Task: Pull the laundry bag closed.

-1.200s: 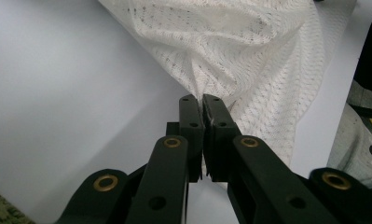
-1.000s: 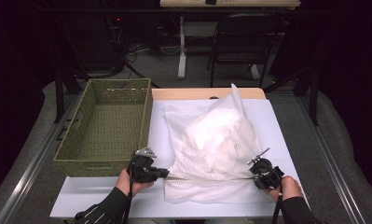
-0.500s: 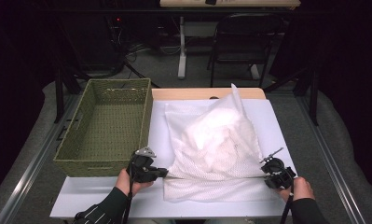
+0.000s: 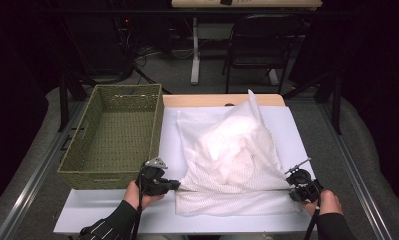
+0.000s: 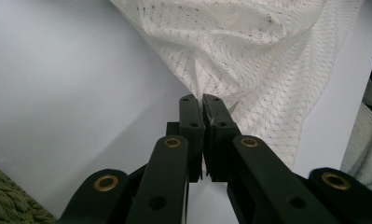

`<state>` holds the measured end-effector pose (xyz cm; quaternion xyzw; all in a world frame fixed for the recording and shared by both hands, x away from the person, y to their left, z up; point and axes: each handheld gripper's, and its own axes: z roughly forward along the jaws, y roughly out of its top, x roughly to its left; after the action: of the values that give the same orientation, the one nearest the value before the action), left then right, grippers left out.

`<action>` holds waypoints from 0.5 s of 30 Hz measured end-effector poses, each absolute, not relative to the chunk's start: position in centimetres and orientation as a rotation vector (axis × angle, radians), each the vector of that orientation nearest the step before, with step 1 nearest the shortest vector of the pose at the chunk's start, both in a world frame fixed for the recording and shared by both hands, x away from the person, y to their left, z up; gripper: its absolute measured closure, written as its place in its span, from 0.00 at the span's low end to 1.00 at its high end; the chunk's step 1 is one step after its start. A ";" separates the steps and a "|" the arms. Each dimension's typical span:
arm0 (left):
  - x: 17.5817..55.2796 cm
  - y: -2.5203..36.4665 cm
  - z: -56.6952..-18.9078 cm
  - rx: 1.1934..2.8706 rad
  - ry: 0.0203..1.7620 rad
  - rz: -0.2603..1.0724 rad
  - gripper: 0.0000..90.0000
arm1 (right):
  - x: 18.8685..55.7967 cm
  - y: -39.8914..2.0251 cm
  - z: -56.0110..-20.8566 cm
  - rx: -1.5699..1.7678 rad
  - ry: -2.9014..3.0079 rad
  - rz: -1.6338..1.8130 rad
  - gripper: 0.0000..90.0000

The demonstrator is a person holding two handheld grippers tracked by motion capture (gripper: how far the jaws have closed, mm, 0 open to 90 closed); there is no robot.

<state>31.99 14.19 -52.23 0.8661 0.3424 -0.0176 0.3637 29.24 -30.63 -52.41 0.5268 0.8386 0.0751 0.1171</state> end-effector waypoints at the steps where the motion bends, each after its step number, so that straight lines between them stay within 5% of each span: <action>1: 32.0 14.2 -52.2 2.230 0.878 -0.044 0.97 | 29.2 -30.6 -52.4 1.543 2.455 0.219 0.96; 15: 31.8 14.0 -52.3 2.241 0.867 -0.035 0.96 | 29.3 -30.6 -52.4 1.534 2.463 0.218 0.96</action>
<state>31.81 13.95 -52.29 0.8696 0.3365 -0.0135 0.3611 29.30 -30.57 -52.45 0.5237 0.8408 0.0743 0.1155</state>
